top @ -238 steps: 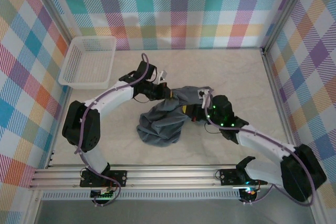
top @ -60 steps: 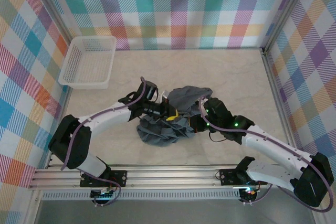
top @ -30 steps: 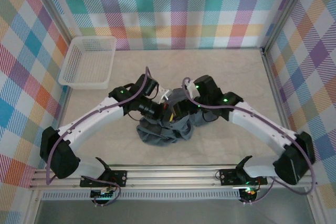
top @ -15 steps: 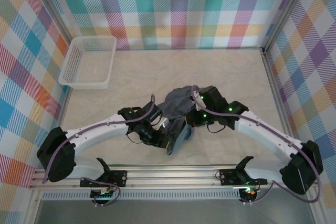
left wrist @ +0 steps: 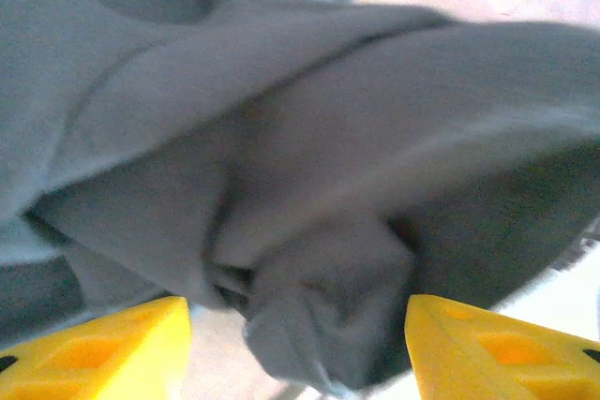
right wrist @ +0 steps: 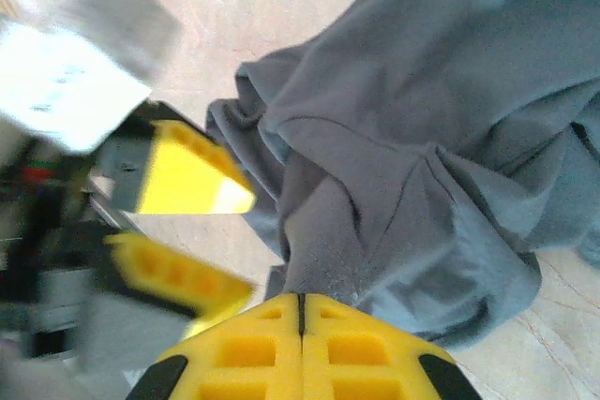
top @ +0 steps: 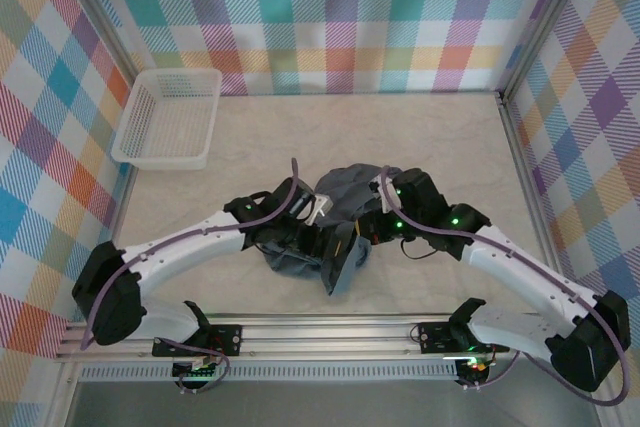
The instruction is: Fold the inside-out t-shirt
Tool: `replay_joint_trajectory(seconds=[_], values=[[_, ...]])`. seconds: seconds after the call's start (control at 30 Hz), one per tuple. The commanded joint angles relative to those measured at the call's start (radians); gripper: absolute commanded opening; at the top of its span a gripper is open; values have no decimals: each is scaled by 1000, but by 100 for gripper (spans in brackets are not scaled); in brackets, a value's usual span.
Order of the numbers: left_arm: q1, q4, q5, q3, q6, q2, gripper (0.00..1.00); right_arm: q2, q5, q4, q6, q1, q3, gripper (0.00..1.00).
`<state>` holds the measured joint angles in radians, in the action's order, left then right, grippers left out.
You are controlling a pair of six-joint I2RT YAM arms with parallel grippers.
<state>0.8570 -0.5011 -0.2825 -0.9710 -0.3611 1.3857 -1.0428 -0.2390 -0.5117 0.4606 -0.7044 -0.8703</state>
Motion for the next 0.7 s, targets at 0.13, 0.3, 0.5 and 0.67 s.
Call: replay_joint_trajectory(seconds=[0.13, 0.3, 0.5, 0.67], values=[[8, 97, -3, 55, 34, 60, 57, -16, 9, 14, 17, 0, -71, 0], [9, 125, -81, 92, 47, 65, 57, -29, 93, -23, 38, 0, -93, 0], [33, 209, -163, 105, 72, 33, 66, -54, 81, -40, 31, 1, -126, 0], [80, 159, -13, 35, 109, 89, 65, -60, 83, -38, 35, 1, -128, 0]])
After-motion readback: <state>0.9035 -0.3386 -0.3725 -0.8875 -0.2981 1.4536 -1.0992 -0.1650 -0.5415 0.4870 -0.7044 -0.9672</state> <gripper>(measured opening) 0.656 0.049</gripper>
